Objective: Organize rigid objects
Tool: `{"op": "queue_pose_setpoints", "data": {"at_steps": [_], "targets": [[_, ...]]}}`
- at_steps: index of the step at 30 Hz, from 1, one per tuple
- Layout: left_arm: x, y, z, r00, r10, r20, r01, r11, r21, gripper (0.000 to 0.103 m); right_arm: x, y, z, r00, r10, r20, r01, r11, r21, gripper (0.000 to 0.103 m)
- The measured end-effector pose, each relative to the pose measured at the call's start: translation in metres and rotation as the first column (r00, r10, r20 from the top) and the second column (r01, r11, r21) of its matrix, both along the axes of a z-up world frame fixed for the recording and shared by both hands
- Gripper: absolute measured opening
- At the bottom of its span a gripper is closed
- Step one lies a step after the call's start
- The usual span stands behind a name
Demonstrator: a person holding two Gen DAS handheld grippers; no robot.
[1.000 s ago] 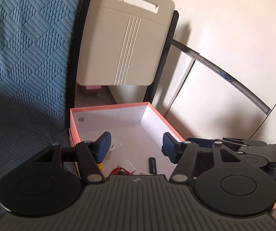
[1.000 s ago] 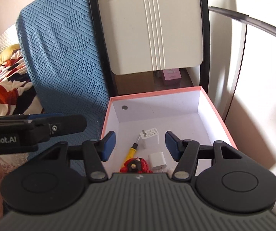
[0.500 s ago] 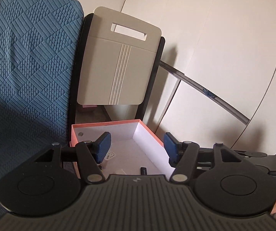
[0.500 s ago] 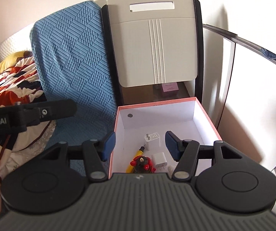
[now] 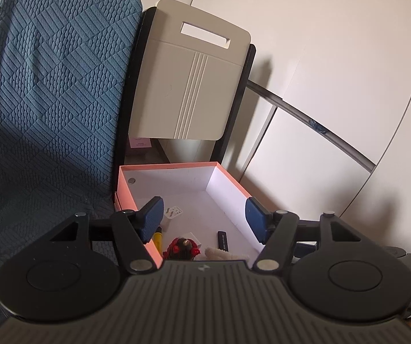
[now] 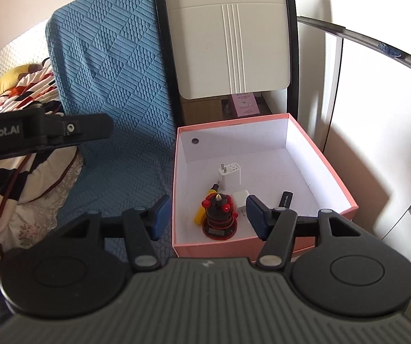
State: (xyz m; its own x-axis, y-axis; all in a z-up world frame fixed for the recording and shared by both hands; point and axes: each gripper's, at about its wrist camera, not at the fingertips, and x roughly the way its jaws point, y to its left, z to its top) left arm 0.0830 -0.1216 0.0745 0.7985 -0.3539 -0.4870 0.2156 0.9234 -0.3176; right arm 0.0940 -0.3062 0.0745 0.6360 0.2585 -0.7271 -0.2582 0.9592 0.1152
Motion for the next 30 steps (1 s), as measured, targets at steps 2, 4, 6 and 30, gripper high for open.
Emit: {"op": "queue_pose_setpoints", "data": {"at_steps": [2,4,6,30], "targets": [[-0.003,0.000,-0.002,1.000,-0.002,-0.005,0.002,1.000,0.011,0.069,-0.004,0.002,-0.002,1.000,-0.003,0.013,0.003,1.000,-0.026,0.060],[-0.005,0.000,-0.005,1.000,-0.001,-0.014,0.001,1.000,0.018,0.069,-0.006,0.003,-0.004,1.000,-0.003,0.009,0.003,1.000,-0.021,0.060],[-0.007,-0.001,-0.008,1.000,0.003,-0.024,-0.003,1.000,0.024,0.069,-0.007,0.003,-0.006,1.000,-0.006,0.000,0.006,1.000,-0.015,0.060],[0.000,0.001,-0.029,0.990,0.082,-0.112,-0.076,0.995,0.058,0.103,-0.001,-0.021,-0.016,0.992,-0.124,-0.015,0.124,0.992,-0.018,0.103]]}}
